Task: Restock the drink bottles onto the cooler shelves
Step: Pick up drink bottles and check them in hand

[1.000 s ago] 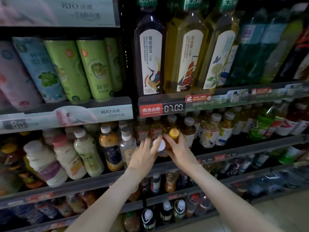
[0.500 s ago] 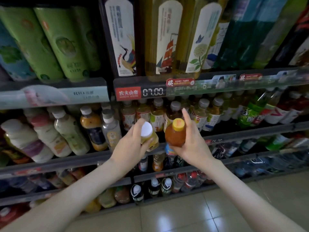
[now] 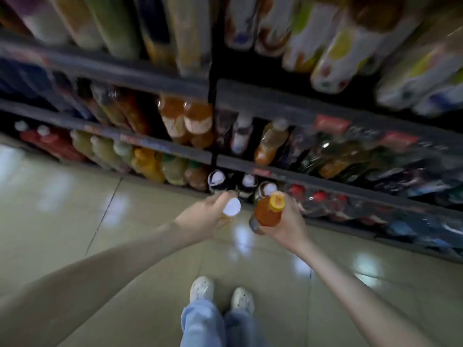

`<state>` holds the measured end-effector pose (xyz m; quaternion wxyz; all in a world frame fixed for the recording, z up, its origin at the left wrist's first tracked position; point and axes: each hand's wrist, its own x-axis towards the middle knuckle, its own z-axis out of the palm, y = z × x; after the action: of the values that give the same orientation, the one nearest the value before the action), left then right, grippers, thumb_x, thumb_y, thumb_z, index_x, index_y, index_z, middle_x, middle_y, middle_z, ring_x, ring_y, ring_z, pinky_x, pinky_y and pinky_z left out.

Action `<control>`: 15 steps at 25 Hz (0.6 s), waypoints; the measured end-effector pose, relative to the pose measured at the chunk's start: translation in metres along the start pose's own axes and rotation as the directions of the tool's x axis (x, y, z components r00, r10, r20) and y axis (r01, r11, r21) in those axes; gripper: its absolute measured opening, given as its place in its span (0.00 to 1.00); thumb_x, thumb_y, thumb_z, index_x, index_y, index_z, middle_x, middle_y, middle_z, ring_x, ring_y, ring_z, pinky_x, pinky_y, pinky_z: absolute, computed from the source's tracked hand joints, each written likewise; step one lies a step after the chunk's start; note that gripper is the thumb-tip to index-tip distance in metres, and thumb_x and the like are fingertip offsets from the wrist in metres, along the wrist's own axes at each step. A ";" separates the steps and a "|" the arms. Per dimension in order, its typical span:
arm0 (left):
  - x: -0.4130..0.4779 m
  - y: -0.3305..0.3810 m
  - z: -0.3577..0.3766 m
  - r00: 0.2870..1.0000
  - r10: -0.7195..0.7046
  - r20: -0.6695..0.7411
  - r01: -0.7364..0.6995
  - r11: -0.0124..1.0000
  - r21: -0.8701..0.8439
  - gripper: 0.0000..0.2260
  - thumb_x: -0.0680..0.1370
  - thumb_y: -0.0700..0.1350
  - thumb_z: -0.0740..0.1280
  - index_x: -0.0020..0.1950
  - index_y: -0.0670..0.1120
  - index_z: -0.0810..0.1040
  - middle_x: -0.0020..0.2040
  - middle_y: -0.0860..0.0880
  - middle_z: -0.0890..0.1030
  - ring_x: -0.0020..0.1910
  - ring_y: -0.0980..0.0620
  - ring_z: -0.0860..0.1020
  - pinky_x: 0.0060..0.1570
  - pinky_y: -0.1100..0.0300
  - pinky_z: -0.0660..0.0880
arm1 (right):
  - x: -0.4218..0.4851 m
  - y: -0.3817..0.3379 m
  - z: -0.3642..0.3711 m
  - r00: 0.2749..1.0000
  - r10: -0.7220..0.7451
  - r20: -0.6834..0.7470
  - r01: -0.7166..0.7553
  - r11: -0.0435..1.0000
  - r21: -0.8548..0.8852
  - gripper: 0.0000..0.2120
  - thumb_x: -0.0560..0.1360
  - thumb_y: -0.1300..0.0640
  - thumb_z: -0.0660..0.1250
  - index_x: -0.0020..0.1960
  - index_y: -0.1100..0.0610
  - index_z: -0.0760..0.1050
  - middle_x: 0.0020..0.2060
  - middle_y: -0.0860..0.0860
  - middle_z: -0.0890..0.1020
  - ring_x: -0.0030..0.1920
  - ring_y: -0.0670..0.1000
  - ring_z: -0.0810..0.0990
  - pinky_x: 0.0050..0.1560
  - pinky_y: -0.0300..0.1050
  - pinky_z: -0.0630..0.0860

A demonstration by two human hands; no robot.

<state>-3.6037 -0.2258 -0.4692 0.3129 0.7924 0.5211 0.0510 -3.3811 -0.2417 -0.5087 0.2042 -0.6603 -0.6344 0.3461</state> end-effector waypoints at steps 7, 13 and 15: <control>0.054 -0.200 0.283 0.957 -0.091 0.277 0.074 0.995 0.071 0.20 0.80 0.46 0.61 0.71 0.45 0.60 0.66 0.47 0.68 0.57 0.41 0.75 0.49 0.52 0.72 | 0.034 0.234 0.257 0.974 0.118 0.195 -0.129 0.990 0.048 0.28 0.64 0.56 0.77 0.61 0.60 0.72 0.57 0.50 0.74 0.58 0.48 0.74 0.61 0.38 0.68; 0.117 -0.308 0.442 0.940 -0.025 0.341 -0.083 0.951 0.299 0.21 0.82 0.46 0.56 0.74 0.44 0.57 0.70 0.47 0.63 0.61 0.45 0.73 0.44 0.57 0.68 | 0.083 0.387 0.416 0.989 0.074 0.126 -0.080 0.996 0.041 0.29 0.65 0.61 0.79 0.62 0.64 0.72 0.57 0.54 0.74 0.59 0.51 0.72 0.60 0.36 0.66; 0.129 -0.326 0.461 0.970 0.093 0.223 -0.148 0.959 0.243 0.20 0.81 0.50 0.56 0.70 0.43 0.64 0.65 0.46 0.70 0.55 0.46 0.76 0.37 0.59 0.70 | 0.087 0.405 0.445 0.994 0.085 0.069 -0.090 0.994 0.066 0.30 0.63 0.62 0.80 0.61 0.65 0.72 0.57 0.53 0.74 0.58 0.50 0.71 0.60 0.35 0.65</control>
<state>-3.6171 -0.2341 -1.0483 0.2567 0.8576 0.4381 -0.0819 -3.4215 -0.2767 -1.1143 0.1906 -0.6683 -0.5988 0.3982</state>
